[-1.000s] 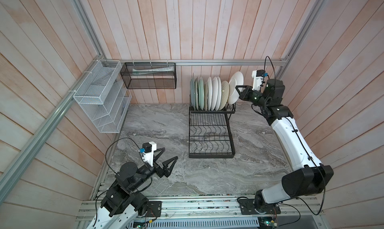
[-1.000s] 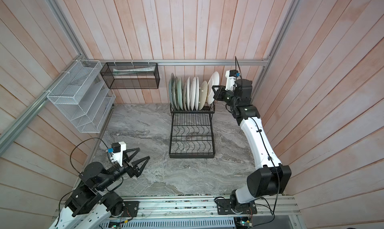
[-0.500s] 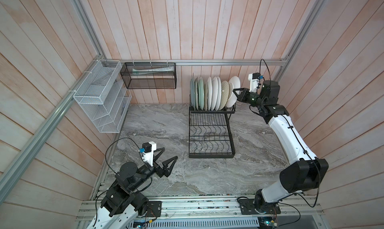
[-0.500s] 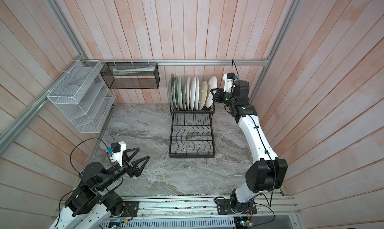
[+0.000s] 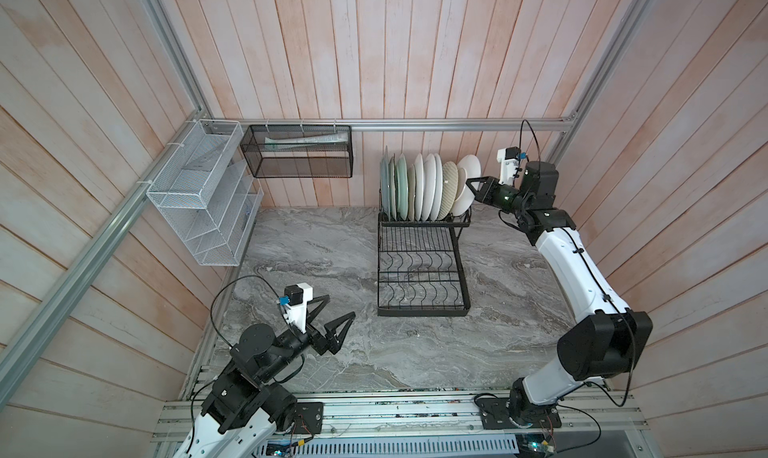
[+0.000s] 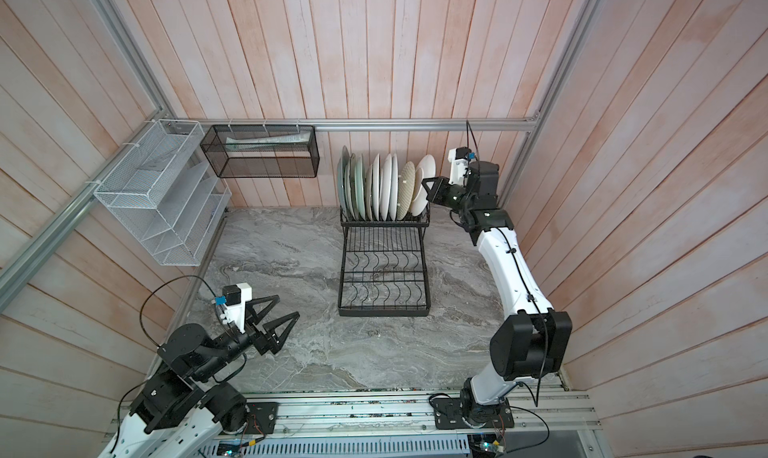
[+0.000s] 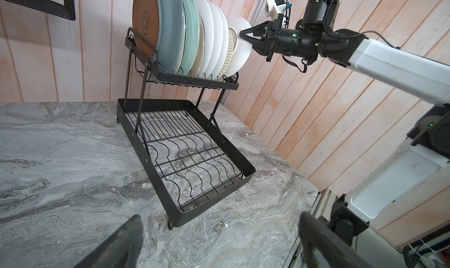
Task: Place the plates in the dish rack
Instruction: 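Press the sunburst plate down into the rack slot with the right gripper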
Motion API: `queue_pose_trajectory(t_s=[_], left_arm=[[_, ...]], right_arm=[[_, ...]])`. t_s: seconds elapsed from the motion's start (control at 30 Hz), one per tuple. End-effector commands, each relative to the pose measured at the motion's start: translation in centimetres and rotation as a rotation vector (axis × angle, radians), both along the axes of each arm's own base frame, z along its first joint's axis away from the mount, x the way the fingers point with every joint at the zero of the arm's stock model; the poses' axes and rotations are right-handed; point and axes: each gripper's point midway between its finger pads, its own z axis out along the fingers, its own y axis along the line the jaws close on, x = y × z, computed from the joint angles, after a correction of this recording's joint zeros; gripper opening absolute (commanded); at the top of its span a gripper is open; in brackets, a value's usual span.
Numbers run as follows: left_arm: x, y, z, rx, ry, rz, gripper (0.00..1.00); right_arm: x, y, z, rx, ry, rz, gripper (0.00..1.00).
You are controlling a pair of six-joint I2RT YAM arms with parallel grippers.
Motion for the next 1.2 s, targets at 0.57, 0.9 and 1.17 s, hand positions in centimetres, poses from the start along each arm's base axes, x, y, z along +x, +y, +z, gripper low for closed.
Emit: queue_pose_trajectory(t_s=[0.57,0.9,1.17], left_arm=[[-0.3,0.3,0.8,-0.014,-0.034,0.002,1.0],[-0.3,0.3,0.8,-0.016,-0.033,0.002,1.0],[-0.3,0.3,0.9,-0.019,-0.034,0.004,1.0]], right_arm=[[-1.8,0.9,5.6,0.069,-0.114,0.073,0.0],[-0.9,0.5,2.7,0.024,-0.071,0.047,0.0],[0.1,0.2,0.9,-0.025,-0.041,0.022,0.0]])
